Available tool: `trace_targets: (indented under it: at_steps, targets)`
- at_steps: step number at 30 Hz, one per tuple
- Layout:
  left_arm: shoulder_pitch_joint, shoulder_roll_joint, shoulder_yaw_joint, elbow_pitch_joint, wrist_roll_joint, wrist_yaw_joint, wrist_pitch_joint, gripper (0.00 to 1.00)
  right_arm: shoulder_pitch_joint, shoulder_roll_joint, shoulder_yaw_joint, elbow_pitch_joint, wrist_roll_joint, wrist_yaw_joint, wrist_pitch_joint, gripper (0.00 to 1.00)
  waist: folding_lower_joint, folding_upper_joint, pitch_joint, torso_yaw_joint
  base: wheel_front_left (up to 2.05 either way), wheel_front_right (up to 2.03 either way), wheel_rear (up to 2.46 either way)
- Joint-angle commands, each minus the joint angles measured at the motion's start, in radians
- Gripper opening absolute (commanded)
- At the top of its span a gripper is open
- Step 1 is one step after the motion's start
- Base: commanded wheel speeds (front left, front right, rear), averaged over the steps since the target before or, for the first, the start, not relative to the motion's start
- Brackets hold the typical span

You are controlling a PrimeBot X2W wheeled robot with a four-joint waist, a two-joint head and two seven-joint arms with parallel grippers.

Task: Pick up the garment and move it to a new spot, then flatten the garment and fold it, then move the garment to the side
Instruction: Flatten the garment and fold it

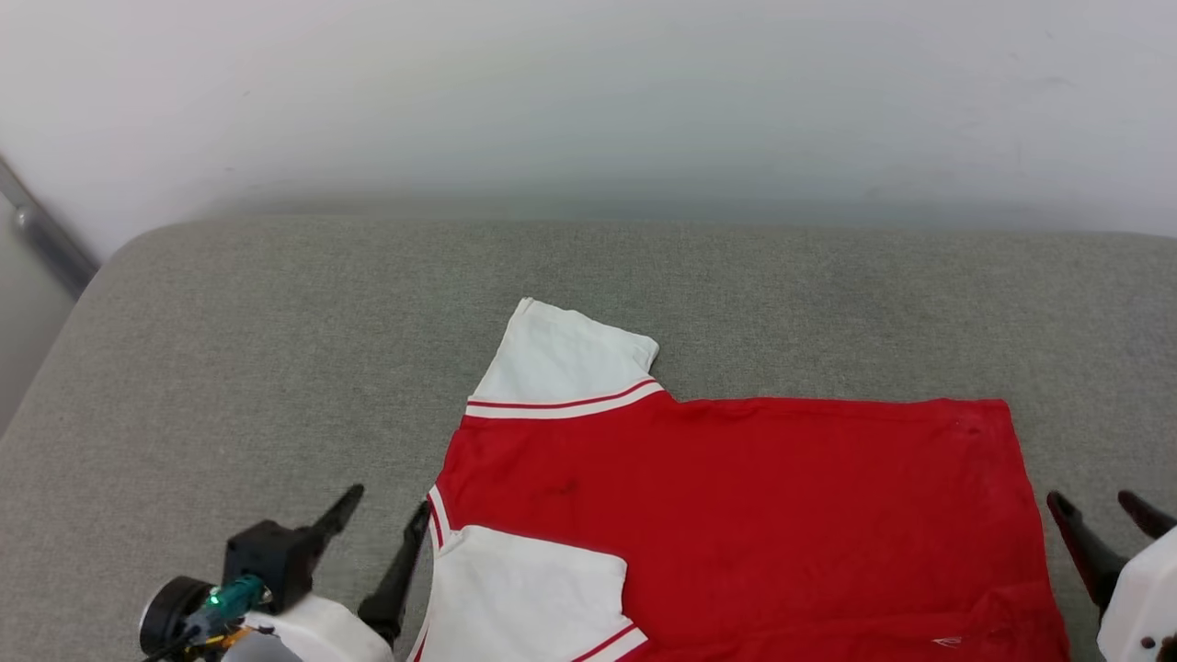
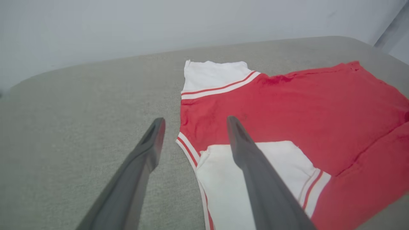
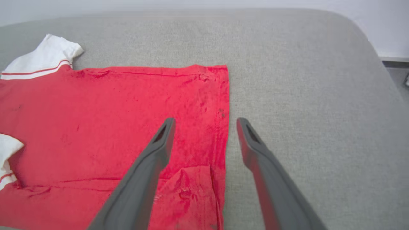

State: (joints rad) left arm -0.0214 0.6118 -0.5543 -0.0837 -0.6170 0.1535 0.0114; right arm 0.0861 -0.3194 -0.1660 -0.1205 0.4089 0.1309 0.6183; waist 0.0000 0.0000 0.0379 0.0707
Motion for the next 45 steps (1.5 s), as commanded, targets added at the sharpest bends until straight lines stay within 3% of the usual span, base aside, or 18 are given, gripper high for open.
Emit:
trace_targets:
  at_steps: [1,7,17,20,26,31,37,45]
  targets:
    - [-0.02,-0.019,0.024,-0.005,0.007,0.019,-0.049,1.0,-0.021,0.005,0.006,-0.01,-0.01,0.0,-0.049,1.0,0.0,0.0,0.002,-0.003,0.0,0.0,0.0]
    - [-0.032,-0.074,0.087,-0.021,0.012,0.05,-0.206,1.0,-0.062,0.064,-0.008,-0.035,-0.041,0.0,-0.242,1.0,0.0,0.0,0.006,-0.013,0.0,0.0,0.0]
    - [-0.03,-0.144,0.156,-0.049,0.019,0.016,-0.274,1.0,-0.061,0.181,0.016,-0.13,-0.062,0.0,-0.479,1.0,0.0,0.0,0.046,-0.036,0.0,0.0,0.0]
    - [-0.061,-0.135,0.179,-0.045,0.024,-0.007,-0.276,1.0,-0.066,0.214,0.023,-0.13,-0.038,0.0,-0.518,1.0,0.0,0.0,0.072,-0.048,0.0,0.0,0.0]
    - [-0.165,-0.082,0.188,-0.028,0.051,-0.062,-0.249,1.0,-0.092,0.21,0.051,-0.118,-0.065,0.0,-0.548,1.0,0.0,0.0,0.149,-0.088,0.0,0.0,0.0]
    - [-0.294,-0.012,0.177,0.008,0.051,-0.119,-0.125,1.0,-0.122,0.197,0.059,-0.108,-0.074,0.0,-0.565,1.0,0.0,0.0,0.207,-0.142,0.0,0.0,0.0]
    - [-0.491,0.091,0.154,0.055,0.032,-0.211,0.101,1.0,-0.165,0.208,0.086,-0.114,-0.07,0.0,-0.582,1.0,0.0,0.0,0.292,-0.21,0.0,0.0,0.0]
    - [-0.729,0.182,0.095,0.188,-0.128,-0.273,0.533,1.0,-0.217,0.228,0.134,-0.071,-0.076,0.0,-0.623,1.0,0.0,0.0,0.383,-0.288,0.0,0.0,0.0]
